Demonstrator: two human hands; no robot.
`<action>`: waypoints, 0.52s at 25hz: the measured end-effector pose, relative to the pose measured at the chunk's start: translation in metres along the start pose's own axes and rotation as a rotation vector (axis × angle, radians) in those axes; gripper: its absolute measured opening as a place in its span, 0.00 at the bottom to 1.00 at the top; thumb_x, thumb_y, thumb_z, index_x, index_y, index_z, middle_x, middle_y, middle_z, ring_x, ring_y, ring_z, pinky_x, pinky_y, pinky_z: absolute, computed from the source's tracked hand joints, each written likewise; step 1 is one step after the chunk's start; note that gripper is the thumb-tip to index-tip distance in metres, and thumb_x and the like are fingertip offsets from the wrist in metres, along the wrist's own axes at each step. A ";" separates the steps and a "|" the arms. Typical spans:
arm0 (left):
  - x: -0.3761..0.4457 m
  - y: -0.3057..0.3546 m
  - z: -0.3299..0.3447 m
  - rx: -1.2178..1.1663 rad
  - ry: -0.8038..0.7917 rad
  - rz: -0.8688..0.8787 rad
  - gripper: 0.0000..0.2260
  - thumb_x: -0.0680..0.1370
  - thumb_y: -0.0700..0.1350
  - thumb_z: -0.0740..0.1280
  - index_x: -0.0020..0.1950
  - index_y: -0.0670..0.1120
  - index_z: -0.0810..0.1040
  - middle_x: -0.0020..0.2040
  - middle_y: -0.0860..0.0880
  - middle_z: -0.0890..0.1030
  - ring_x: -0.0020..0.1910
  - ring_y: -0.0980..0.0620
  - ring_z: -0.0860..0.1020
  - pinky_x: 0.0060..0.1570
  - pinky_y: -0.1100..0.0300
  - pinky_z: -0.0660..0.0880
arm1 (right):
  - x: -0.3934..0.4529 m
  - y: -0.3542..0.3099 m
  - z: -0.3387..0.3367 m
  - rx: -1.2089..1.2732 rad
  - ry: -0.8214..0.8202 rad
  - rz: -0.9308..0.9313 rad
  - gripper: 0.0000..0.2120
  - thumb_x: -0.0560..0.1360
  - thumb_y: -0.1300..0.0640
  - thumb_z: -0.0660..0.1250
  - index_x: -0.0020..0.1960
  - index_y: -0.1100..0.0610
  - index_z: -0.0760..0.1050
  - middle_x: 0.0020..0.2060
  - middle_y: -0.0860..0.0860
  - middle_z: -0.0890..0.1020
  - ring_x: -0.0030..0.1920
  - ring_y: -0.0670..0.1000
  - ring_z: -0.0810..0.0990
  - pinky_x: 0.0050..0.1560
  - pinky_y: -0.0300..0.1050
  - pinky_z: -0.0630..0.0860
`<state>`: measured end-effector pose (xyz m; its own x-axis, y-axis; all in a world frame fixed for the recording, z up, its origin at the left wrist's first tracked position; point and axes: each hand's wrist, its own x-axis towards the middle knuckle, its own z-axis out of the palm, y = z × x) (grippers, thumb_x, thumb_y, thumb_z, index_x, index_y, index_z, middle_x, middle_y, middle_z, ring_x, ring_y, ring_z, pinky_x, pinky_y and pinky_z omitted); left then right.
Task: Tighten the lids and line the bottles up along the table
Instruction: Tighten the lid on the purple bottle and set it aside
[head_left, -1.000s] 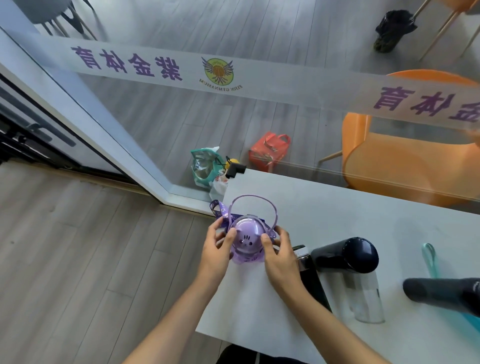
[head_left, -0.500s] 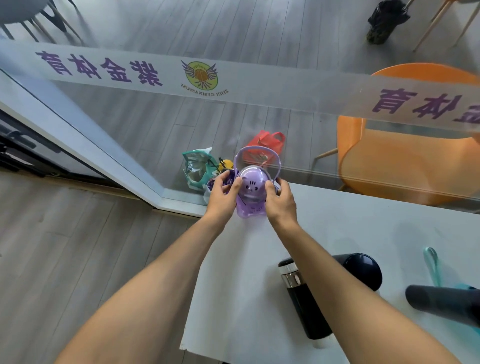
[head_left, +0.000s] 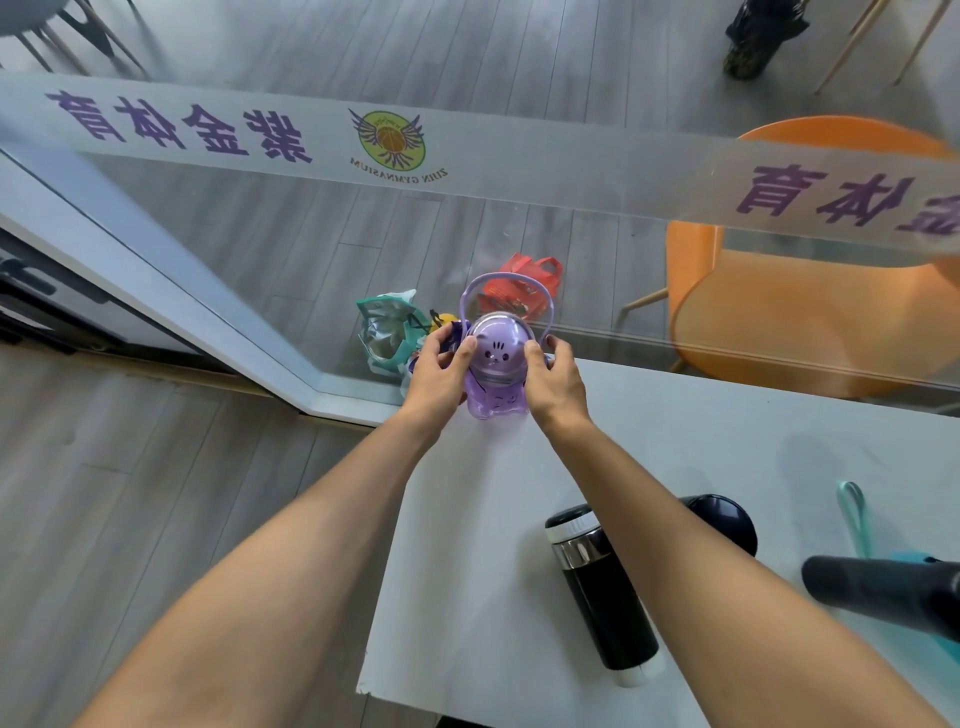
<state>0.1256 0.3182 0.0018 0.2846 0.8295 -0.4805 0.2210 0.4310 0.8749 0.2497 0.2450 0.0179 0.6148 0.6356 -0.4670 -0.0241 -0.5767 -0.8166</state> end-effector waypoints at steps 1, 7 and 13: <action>-0.004 0.001 0.000 0.012 0.014 -0.001 0.27 0.78 0.56 0.66 0.75 0.54 0.63 0.64 0.47 0.76 0.61 0.50 0.77 0.44 0.57 0.78 | -0.004 -0.001 -0.003 -0.003 0.002 0.020 0.24 0.82 0.44 0.55 0.75 0.55 0.64 0.65 0.56 0.77 0.64 0.58 0.75 0.64 0.51 0.70; -0.067 -0.053 -0.010 0.194 0.016 -0.105 0.23 0.81 0.55 0.60 0.75 0.53 0.64 0.63 0.48 0.73 0.55 0.52 0.75 0.62 0.44 0.75 | -0.060 0.045 -0.024 -0.121 -0.056 0.046 0.25 0.82 0.46 0.56 0.76 0.54 0.62 0.70 0.58 0.74 0.68 0.59 0.73 0.67 0.50 0.68; -0.151 -0.129 -0.001 0.145 -0.094 -0.296 0.16 0.82 0.48 0.59 0.70 0.49 0.69 0.64 0.45 0.75 0.54 0.49 0.76 0.57 0.48 0.78 | -0.120 0.131 -0.052 -0.310 -0.085 0.086 0.23 0.81 0.50 0.57 0.74 0.56 0.66 0.72 0.59 0.72 0.72 0.57 0.70 0.70 0.48 0.65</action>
<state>0.0535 0.1381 -0.0383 0.2713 0.6369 -0.7216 0.4351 0.5876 0.6822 0.2142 0.0668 -0.0153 0.5524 0.6110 -0.5670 0.1757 -0.7503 -0.6373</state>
